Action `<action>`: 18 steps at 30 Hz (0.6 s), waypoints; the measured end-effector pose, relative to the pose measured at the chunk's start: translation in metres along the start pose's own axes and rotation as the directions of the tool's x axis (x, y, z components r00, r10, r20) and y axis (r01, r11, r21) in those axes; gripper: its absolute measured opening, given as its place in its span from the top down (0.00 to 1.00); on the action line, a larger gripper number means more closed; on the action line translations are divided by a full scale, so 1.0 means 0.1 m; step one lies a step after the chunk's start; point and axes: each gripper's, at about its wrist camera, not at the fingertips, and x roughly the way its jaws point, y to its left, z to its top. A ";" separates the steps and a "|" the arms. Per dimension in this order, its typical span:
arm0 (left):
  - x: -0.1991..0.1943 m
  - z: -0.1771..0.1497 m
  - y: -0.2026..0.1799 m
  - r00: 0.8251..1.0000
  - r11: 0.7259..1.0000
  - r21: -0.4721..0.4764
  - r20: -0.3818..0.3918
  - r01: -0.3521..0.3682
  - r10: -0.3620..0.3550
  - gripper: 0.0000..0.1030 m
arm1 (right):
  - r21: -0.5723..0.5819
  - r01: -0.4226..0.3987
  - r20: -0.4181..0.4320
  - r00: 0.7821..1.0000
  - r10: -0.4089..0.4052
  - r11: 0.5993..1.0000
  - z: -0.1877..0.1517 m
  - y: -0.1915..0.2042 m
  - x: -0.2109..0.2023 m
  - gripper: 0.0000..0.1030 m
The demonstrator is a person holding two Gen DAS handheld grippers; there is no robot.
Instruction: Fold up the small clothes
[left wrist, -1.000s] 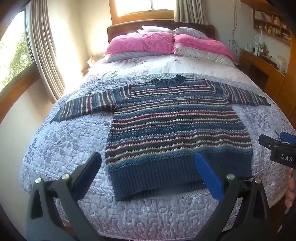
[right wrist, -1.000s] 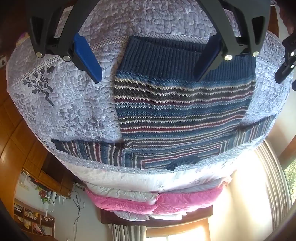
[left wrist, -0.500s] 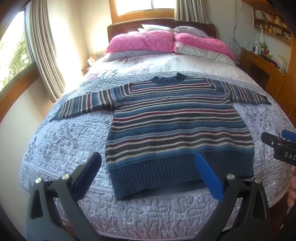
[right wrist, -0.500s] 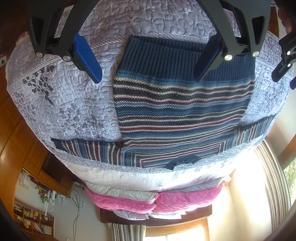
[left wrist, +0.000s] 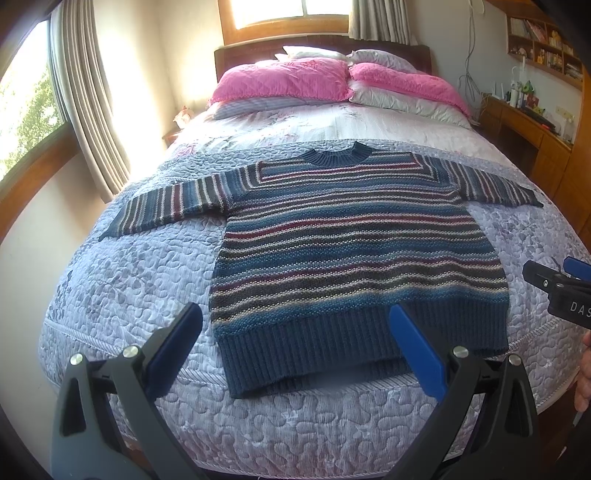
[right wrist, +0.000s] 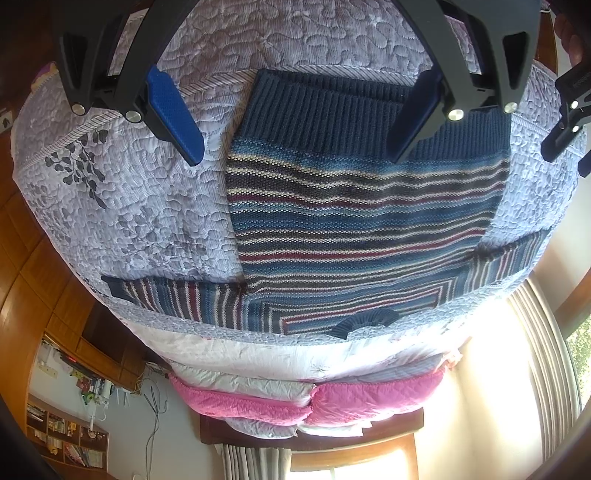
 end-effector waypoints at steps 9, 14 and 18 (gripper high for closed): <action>0.04 -0.01 0.00 1.000 1.000 0.002 -0.007 -0.002 0.002 0.03 | -0.002 -0.002 -0.002 1.000 0.002 1.000 0.02 0.03 0.01 0.04; 0.06 -0.02 0.01 1.000 1.000 0.000 -0.011 -0.003 0.003 0.03 | -0.004 0.001 -0.001 1.000 -0.001 1.000 -0.01 0.00 0.05 0.04; 0.08 -0.02 0.01 1.000 1.000 0.001 -0.011 -0.004 0.004 0.03 | -0.003 -0.004 0.000 1.000 0.004 1.000 0.00 -0.01 0.06 0.04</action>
